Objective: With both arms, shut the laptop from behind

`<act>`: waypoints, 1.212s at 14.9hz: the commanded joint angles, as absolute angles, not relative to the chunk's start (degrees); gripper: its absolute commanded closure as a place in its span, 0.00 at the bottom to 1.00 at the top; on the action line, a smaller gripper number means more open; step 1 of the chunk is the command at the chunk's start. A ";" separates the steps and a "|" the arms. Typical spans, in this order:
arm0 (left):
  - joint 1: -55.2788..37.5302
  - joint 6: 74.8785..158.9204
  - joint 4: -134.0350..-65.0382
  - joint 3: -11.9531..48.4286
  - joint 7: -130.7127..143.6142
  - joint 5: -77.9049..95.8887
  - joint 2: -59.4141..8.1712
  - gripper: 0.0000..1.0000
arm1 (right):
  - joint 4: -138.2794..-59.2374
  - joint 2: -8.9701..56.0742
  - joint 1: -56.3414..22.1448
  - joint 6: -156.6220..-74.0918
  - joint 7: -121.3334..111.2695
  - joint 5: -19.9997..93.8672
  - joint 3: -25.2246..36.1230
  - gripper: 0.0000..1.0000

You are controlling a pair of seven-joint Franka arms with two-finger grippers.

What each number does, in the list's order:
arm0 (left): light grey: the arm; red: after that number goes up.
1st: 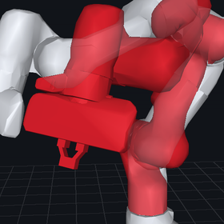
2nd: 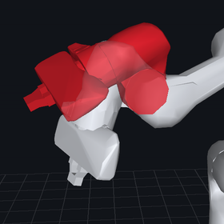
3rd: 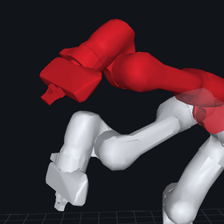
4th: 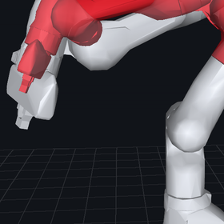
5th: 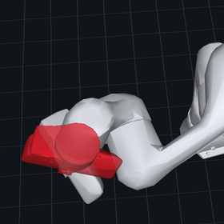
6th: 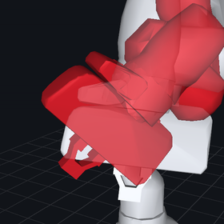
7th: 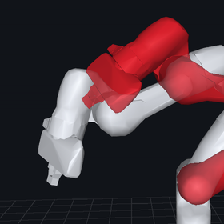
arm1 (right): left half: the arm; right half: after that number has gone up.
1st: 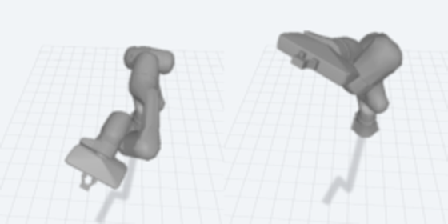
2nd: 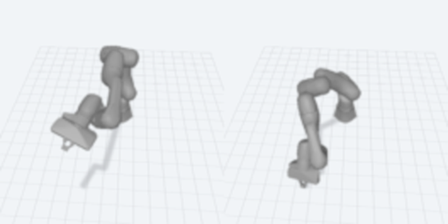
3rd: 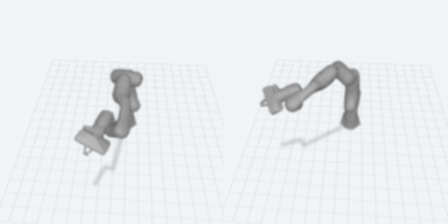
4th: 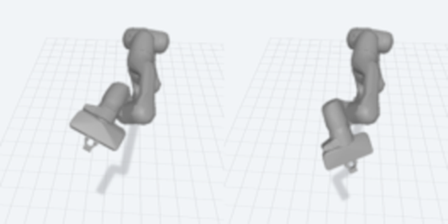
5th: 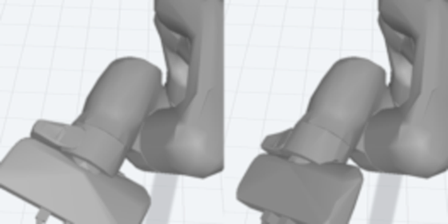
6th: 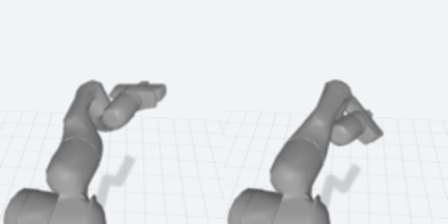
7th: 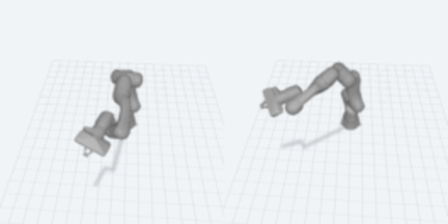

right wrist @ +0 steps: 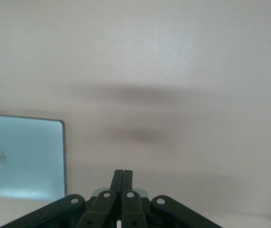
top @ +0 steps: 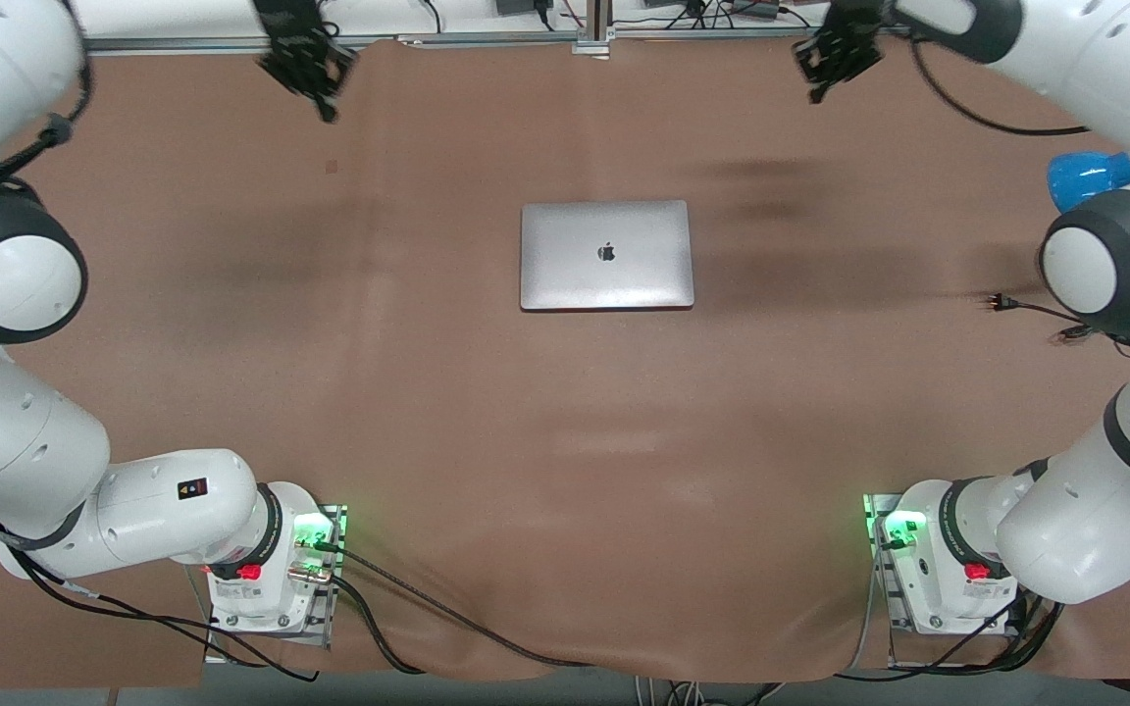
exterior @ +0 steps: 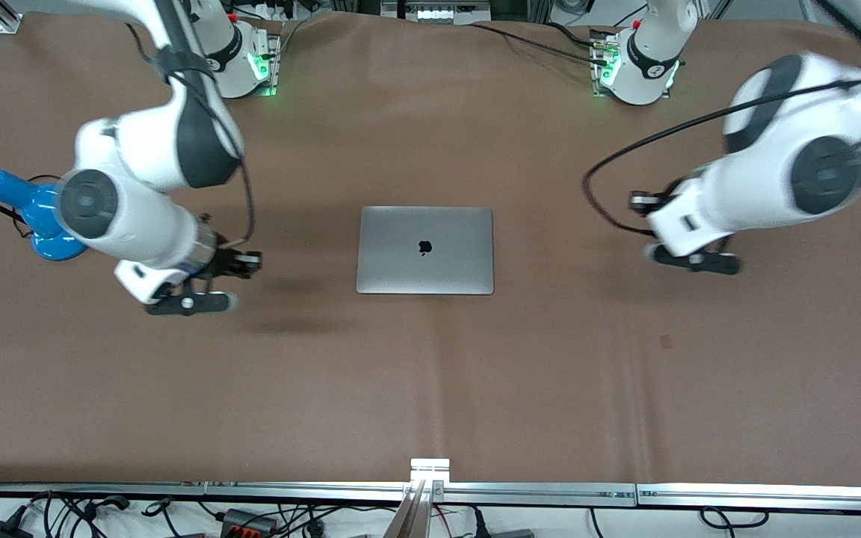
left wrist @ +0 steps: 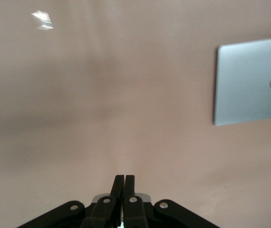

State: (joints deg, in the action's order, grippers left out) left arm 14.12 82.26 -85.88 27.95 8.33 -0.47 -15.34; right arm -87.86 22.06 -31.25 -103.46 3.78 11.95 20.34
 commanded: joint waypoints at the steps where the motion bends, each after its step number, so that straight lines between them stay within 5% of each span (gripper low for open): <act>1: 8.74 79.46 -85.61 16.14 5.10 -1.67 -10.03 0.00 | -80.79 21.53 -31.46 -94.78 1.67 10.99 22.84 0.01; 3: 3.62 80.50 -85.60 6.62 4.92 -1.67 -8.36 0.00 | -77.97 21.53 -31.46 -90.28 1.76 10.99 24.86 0.00; 8: 3.60 85.78 -90.26 6.15 4.83 -1.85 -4.31 0.00 | -71.12 21.27 -26.22 -90.09 1.05 11.42 27.08 0.00; 14: 3.43 86.05 -89.65 5.98 5.80 -1.32 -4.75 0.00 | -71.63 17.58 -4.77 -90.79 1.50 3.63 5.92 0.00; 18: 3.69 85.96 -90.00 6.06 7.02 -0.62 -4.66 0.00 | -75.49 15.30 -1.23 -91.67 1.32 0.27 2.29 0.00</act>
State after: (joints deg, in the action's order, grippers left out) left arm 3.97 85.35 -88.17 6.49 5.73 -0.48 -6.28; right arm -72.42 17.66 -2.55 -91.54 1.49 1.92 4.30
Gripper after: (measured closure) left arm 0.000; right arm 0.000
